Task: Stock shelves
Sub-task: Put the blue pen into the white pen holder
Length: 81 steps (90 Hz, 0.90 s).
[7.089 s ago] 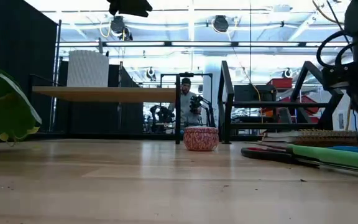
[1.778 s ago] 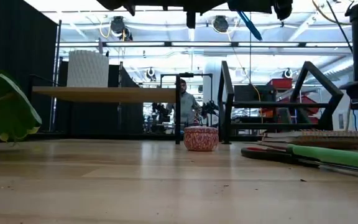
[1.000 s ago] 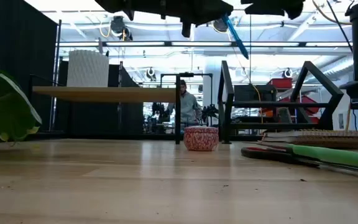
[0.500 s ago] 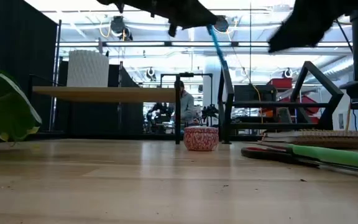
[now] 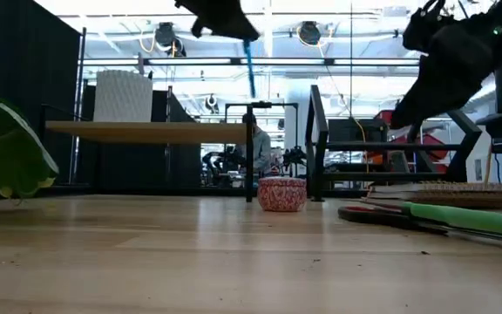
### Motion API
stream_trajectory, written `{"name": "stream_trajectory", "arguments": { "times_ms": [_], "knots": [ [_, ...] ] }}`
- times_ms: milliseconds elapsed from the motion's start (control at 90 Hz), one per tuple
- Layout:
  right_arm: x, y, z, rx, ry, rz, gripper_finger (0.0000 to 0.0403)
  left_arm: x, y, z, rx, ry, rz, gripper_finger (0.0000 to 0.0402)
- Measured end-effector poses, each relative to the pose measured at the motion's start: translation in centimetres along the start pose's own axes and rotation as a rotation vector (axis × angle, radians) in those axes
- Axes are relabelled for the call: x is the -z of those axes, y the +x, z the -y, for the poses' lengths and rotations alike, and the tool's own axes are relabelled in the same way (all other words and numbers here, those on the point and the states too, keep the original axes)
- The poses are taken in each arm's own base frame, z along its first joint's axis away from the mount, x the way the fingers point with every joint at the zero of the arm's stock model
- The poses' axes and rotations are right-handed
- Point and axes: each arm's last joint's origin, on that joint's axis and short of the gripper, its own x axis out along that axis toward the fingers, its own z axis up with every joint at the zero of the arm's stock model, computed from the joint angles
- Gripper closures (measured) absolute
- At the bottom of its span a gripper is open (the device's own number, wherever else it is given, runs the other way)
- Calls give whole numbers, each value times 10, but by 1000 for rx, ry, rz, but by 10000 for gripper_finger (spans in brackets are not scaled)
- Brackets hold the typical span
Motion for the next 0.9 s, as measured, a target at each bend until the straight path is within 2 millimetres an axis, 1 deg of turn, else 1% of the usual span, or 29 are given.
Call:
{"name": "stream_trajectory", "arguments": {
  "times_ms": [211, 378, 711, 844, 900],
  "knots": [
    [18, 12, 2, -4, 43, -32, 167, 11, -22, -19, -73, -47, 21, 384],
    [29, 18, 5, -9, 77, -29, 167, 21, -35, -31, -133, -60, 8, 384],
    [44, 26, 10, -45, 183, 10, 167, 13, -66, -65, -324, -109, 33, 384],
    [44, 27, 9, -51, 195, 15, 167, 14, -74, -77, -367, -113, 20, 384],
    [44, 27, 9, -54, 199, 19, 167, 9, -79, -82, -383, -115, 41, 384]
  ]
}}
